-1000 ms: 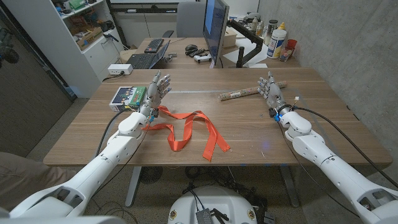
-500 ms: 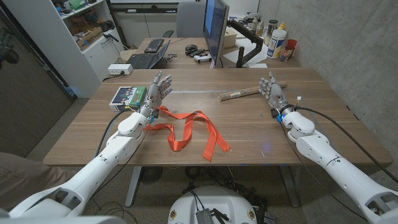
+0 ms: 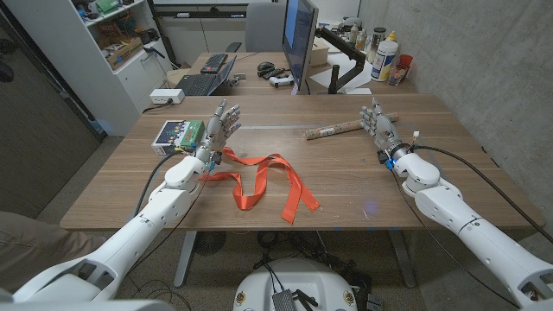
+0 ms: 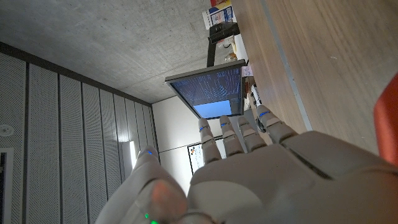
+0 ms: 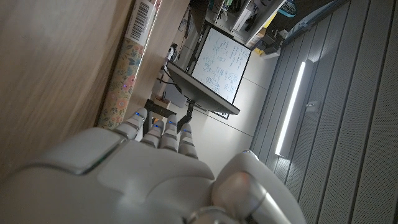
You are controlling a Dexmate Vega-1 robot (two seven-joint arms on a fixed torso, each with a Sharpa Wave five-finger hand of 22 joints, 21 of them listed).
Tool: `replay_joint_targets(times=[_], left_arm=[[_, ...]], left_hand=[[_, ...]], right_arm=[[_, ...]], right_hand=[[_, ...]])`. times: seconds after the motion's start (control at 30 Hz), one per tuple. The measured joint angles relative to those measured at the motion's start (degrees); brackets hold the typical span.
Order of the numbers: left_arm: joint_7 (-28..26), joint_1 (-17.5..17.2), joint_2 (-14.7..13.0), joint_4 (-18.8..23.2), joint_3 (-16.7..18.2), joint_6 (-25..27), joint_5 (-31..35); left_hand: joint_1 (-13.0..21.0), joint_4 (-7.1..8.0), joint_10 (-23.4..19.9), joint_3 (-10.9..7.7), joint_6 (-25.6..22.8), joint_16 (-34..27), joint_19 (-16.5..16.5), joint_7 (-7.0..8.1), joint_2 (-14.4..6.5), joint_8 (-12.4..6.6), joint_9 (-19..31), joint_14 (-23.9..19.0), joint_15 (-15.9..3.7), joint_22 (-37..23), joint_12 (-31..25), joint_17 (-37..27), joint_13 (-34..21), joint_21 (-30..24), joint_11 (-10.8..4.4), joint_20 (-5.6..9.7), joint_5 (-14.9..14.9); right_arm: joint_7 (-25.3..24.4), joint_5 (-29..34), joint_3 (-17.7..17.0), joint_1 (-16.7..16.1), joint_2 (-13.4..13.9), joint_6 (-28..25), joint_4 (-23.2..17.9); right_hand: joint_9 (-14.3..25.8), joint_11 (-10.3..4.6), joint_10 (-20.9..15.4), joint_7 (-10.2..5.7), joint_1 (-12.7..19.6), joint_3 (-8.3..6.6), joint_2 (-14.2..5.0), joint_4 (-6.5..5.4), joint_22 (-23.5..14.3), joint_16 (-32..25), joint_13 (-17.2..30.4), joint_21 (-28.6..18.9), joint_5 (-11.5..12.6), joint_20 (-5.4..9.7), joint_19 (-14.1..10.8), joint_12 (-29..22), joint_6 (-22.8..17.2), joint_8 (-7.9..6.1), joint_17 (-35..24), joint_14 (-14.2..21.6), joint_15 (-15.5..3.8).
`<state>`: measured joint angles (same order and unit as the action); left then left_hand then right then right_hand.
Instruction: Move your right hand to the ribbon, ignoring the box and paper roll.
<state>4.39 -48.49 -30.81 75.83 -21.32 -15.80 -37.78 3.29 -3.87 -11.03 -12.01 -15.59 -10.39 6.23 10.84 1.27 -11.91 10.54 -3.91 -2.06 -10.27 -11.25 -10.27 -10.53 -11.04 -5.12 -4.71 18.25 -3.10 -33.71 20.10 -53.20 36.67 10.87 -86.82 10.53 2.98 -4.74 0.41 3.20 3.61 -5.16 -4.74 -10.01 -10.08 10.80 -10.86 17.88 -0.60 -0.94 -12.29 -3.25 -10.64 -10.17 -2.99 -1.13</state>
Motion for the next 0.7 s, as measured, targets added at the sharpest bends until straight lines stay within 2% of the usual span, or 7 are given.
replay_joint_targets(times=[0.47,0.7], left_arm=[[0.2,0.0,0.0,-0.1,0.1,-0.4,-0.1],[0.1,-0.3,-0.2,0.2,0.1,-0.4,-0.1]], left_hand=[[0.0,0.00,0.0,0.00,-0.2,0.0,0.0,-0.19,0.0,0.00,0.0,0.0,0.00,0.0,0.0,0.0,0.0,0.0,0.00,0.00,0.0],[0.0,0.00,0.0,0.00,-0.2,0.0,0.0,-0.19,0.0,0.00,0.0,0.0,0.00,0.0,0.0,0.0,0.0,0.0,0.00,0.00,0.0]], right_arm=[[-3.9,4.9,1.1,-0.3,3.4,-5.4,-6.2],[-5.0,7.2,1.6,-0.3,5.0,-8.7,-8.4]], right_hand=[[0.0,-0.10,0.1,0.00,0.5,-0.24,-0.13,0.24,0.0,0.2,0.0,0.0,0.0,0.19,0.6,0.0,0.0,0.00,0.0,-0.9,-0.31],[0.0,-0.75,1.1,0.00,0.8,-0.47,-0.43,0.47,0.0,0.2,0.0,0.3,0.0,0.41,1.7,0.3,0.0,0.00,0.0,-2.6,-0.33]])
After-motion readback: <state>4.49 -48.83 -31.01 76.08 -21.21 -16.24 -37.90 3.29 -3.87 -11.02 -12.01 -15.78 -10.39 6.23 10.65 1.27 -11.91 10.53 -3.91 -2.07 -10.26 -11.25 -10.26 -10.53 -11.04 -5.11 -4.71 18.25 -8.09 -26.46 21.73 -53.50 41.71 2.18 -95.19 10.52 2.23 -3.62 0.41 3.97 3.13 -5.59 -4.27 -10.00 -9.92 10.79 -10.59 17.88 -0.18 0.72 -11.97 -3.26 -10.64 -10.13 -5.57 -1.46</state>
